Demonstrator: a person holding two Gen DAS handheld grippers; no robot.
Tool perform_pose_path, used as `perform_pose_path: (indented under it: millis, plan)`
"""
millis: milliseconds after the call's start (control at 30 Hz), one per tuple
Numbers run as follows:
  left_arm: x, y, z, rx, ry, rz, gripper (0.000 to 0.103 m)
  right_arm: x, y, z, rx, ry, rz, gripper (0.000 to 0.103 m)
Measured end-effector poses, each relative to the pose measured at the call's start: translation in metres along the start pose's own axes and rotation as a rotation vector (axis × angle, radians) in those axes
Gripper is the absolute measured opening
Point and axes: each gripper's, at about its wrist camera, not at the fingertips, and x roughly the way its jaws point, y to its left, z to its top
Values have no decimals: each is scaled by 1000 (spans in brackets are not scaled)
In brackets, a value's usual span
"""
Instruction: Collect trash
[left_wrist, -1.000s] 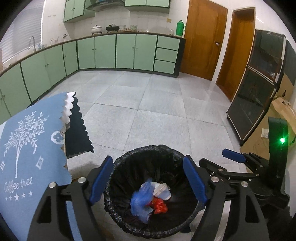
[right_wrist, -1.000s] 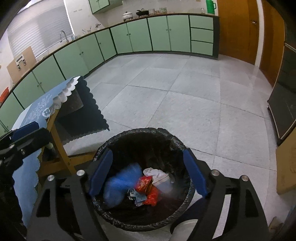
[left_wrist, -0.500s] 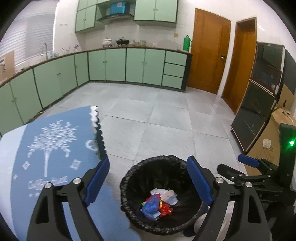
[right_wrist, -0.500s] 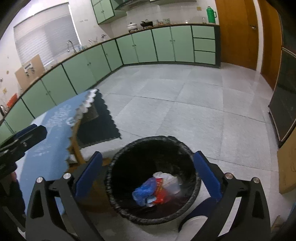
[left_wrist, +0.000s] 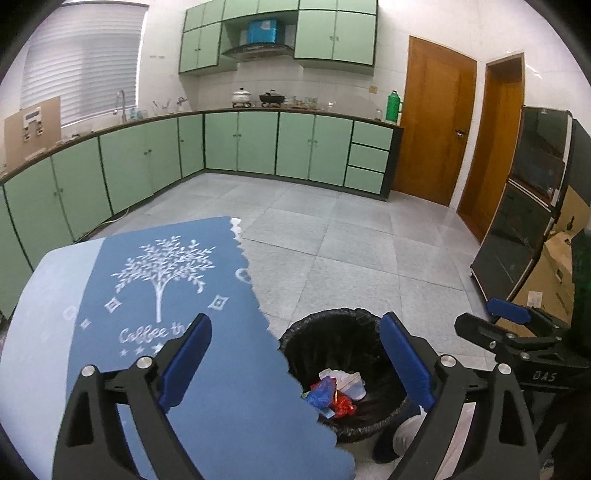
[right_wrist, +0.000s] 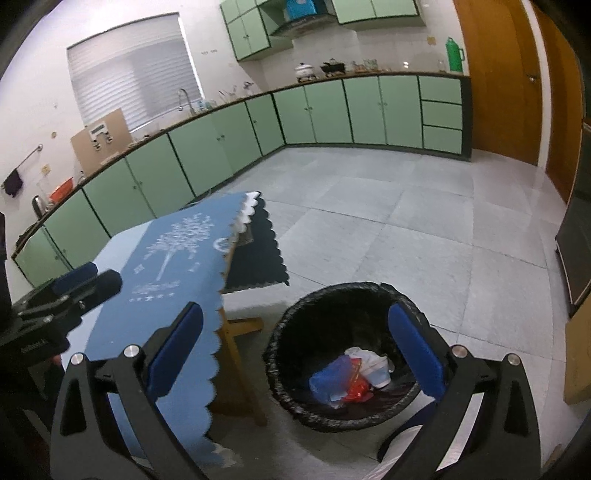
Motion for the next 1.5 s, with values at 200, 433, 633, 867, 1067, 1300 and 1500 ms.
perform_pose_path:
  millis: [200,433,633,867,1067,1300,1500]
  plan:
    - [-25,8,-5,-8,-16,19,92,-17,25,0,-53,-11,29,98]
    - [-42,14,-10,-13,-24,37,93,-31,42,1,-79,-35,37,98]
    - [-51,13,-10,-9,-43,45,94,-44,49,4,-86,-65,39,98]
    - [-56,14,-11,-7,-52,50,94,-48,55,1,-93,-76,39,98]
    - [-56,17,-14,-7,-51,58,94,-48,56,-1,-96,-78,34,98]
    - [-62,21,-15,-14,-61,63,94,-48,58,-3,-100,-75,38,98]
    - [-64,23,-15,-15,-66,66,94,-48,60,-2,-106,-77,39,98]
